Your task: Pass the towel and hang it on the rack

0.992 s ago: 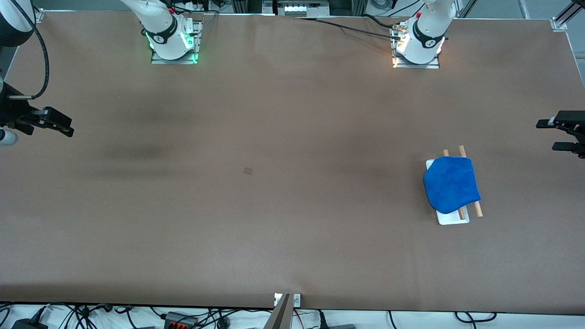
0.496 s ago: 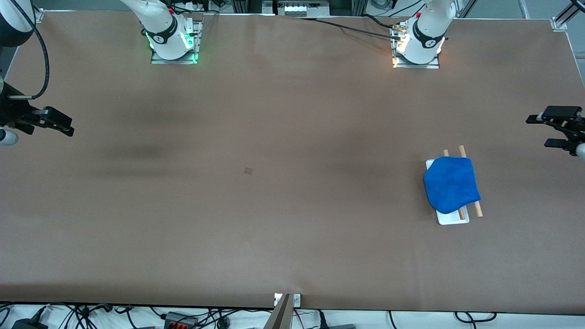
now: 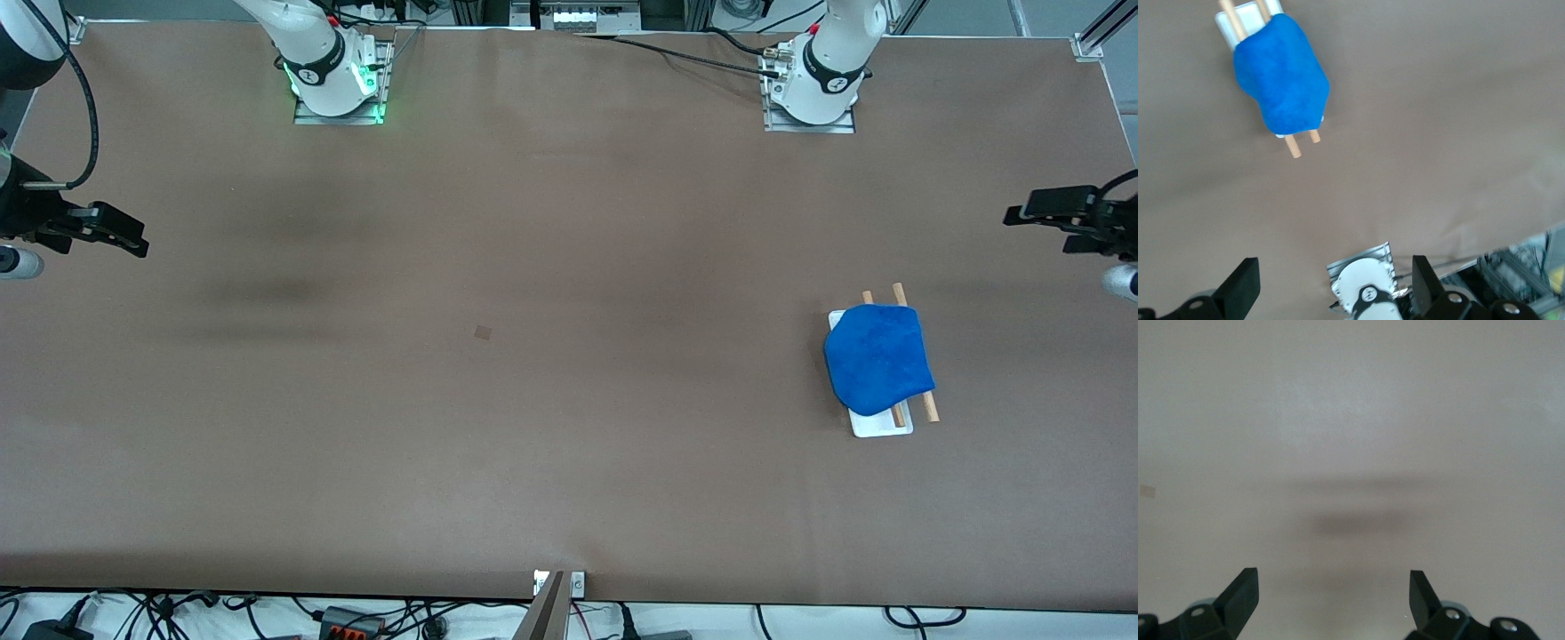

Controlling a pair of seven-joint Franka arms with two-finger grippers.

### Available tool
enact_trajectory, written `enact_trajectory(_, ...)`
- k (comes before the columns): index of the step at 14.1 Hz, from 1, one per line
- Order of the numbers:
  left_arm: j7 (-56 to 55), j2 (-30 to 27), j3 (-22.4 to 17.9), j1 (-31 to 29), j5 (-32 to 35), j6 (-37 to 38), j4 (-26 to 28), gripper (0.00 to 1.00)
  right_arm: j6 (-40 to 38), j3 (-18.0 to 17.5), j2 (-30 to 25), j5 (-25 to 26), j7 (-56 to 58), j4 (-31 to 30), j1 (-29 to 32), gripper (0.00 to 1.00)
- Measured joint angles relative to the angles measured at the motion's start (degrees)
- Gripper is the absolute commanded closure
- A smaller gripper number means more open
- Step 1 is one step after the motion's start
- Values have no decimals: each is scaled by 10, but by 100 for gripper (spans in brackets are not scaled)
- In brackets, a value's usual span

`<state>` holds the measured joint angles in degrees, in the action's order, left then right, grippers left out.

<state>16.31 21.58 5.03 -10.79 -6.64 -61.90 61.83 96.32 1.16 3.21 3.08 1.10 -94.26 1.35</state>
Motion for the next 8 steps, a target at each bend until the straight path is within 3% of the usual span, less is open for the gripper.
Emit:
enact_trajectory(3, -25, -68, -67, 56, 7, -51, 94, 0, 0, 0, 0, 0, 0, -1, 0, 0)
enact_trajectory(8, -137, -178, -78, 79, 38, -162, 231, 0, -1, 0, 0, 0, 0, -7, 0, 0)
